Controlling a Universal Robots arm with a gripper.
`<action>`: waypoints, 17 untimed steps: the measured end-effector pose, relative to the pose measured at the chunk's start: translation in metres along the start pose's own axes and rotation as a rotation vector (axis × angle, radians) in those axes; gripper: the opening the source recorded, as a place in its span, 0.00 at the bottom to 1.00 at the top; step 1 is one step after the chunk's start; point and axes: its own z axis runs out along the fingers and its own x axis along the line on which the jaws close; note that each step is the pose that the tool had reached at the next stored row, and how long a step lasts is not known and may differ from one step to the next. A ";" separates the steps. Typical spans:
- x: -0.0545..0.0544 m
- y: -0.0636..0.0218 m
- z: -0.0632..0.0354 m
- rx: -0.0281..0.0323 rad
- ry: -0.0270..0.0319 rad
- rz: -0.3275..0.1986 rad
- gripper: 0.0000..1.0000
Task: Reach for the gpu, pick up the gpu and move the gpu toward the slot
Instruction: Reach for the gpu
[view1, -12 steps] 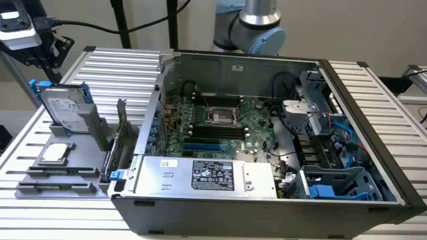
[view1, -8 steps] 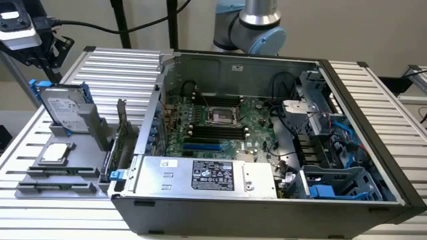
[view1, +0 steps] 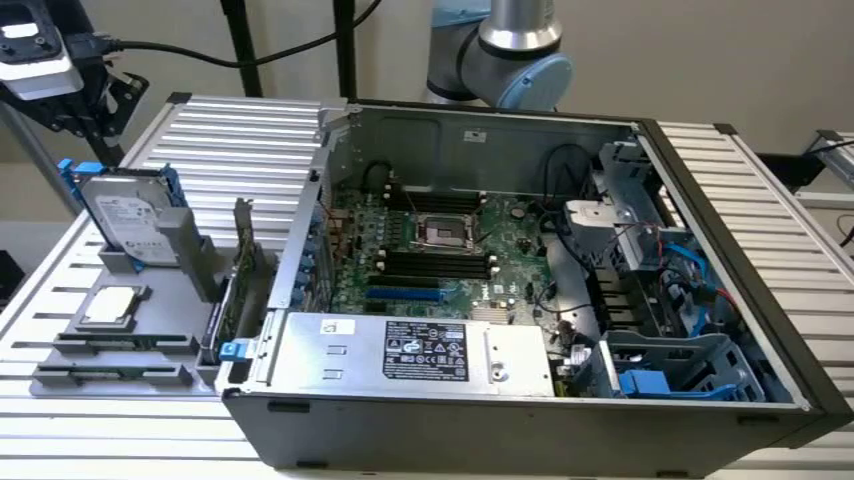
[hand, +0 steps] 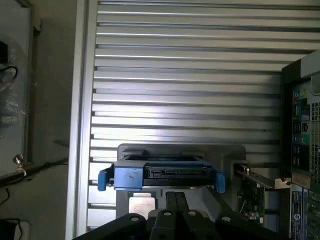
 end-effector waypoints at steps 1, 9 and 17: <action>0.000 0.0000 0.0000 0.0000 0.0000 0.000 0.11; -0.012 -0.0132 -0.0004 -0.0001 0.0040 0.000 0.11; -0.037 -0.0338 -0.0013 -0.0002 0.0096 0.000 0.11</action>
